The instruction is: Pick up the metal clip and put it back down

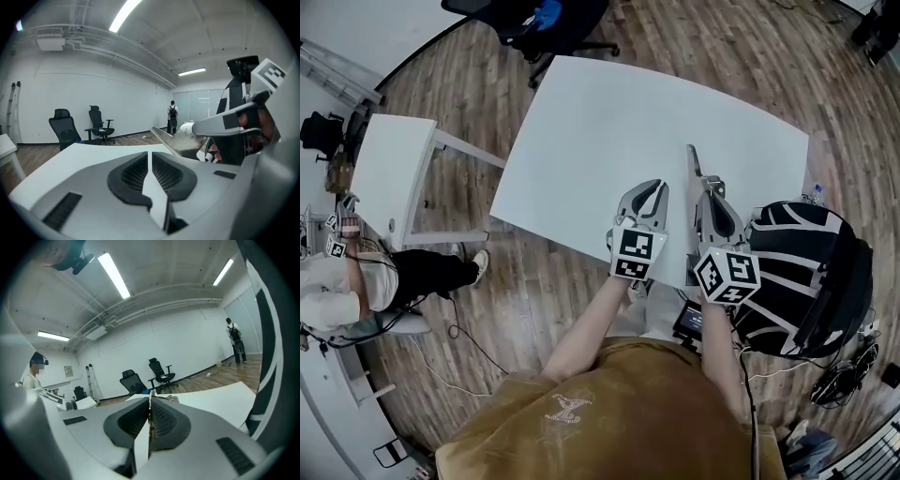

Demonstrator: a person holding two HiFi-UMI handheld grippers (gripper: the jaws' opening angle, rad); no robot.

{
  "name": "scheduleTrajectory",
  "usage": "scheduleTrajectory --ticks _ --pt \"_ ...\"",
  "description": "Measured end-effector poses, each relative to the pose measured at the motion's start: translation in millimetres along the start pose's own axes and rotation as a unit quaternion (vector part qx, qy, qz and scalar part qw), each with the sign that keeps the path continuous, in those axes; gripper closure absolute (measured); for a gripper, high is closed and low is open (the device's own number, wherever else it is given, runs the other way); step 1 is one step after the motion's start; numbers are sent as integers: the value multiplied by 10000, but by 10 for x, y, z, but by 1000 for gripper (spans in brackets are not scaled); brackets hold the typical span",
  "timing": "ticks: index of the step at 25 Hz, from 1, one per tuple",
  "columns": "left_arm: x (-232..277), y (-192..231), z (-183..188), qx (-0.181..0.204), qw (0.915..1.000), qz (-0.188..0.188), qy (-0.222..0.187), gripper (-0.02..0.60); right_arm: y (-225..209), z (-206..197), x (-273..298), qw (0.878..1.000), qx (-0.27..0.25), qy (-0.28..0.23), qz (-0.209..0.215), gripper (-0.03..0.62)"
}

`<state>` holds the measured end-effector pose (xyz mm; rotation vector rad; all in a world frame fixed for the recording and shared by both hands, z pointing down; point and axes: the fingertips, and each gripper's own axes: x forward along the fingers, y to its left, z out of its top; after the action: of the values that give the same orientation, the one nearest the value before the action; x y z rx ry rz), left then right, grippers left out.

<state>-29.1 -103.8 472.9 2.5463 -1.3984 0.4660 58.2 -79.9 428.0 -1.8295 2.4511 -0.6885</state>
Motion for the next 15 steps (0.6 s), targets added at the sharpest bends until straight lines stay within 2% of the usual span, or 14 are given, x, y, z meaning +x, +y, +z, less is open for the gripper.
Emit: scheduleTrajectory --ticks 4,10,15 --pt "-103 55 307 -139 9994 106 -310 555 29 237 -119 9990 -338 -299 -53 577" --pt "-287 109 762 68 9968 212 -773 572 109 487 -289 9965 -494 -667 -110 577" --pt "-353 12 979 100 9949 140 -998 572 120 643 -430 9933 -648 -938 -170 577"
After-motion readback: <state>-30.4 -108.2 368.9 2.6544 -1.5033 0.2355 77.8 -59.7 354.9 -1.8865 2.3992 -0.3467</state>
